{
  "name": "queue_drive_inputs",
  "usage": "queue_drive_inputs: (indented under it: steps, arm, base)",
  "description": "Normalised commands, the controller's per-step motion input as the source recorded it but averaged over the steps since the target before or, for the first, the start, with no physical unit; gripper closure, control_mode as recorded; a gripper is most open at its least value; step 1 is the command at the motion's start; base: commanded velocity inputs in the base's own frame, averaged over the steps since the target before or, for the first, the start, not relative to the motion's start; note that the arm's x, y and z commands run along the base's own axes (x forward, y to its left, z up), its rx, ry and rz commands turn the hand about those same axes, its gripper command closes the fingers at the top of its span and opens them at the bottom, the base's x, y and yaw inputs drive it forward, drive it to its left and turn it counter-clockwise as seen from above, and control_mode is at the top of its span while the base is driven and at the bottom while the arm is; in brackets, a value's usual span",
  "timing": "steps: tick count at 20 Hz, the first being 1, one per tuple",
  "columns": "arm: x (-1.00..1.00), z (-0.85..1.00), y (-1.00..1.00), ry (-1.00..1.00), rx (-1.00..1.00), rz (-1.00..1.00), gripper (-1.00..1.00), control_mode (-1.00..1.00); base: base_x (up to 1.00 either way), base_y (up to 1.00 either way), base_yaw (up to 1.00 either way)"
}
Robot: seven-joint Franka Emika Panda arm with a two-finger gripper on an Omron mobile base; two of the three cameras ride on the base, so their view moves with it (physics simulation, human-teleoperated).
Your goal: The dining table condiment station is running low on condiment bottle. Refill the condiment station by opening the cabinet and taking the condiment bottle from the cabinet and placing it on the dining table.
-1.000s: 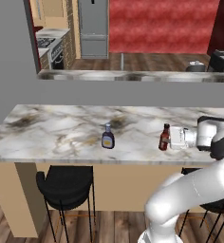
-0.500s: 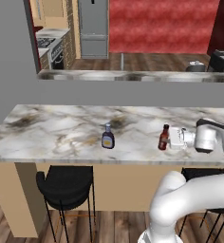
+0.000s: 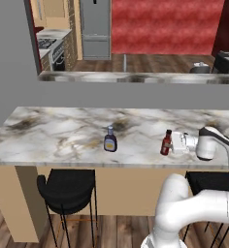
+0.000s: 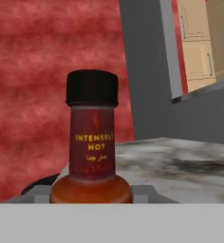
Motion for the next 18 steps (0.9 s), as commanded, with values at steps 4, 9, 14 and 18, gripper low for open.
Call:
queue_drive_inputs:
  steps: [4,9,14,18]
  arm:
    - [0.21,-0.12,0.0,0.0,-0.01,0.0,1.0,-1.0]
    - [0.1,-0.17,0.0,-0.01,-0.06,0.0,1.0,-1.0]
    - [0.0,-0.33,0.0,-0.03,-0.09,0.0,1.0,-1.0]
    - [0.0,-0.28,0.0,-0.03,-0.02,0.0,1.0,-1.0]
  base:
    - [0.0,0.0,0.0]
    - [0.0,0.0,0.0]
    - [0.0,0.0,0.0]
    - [0.0,0.0,0.0]
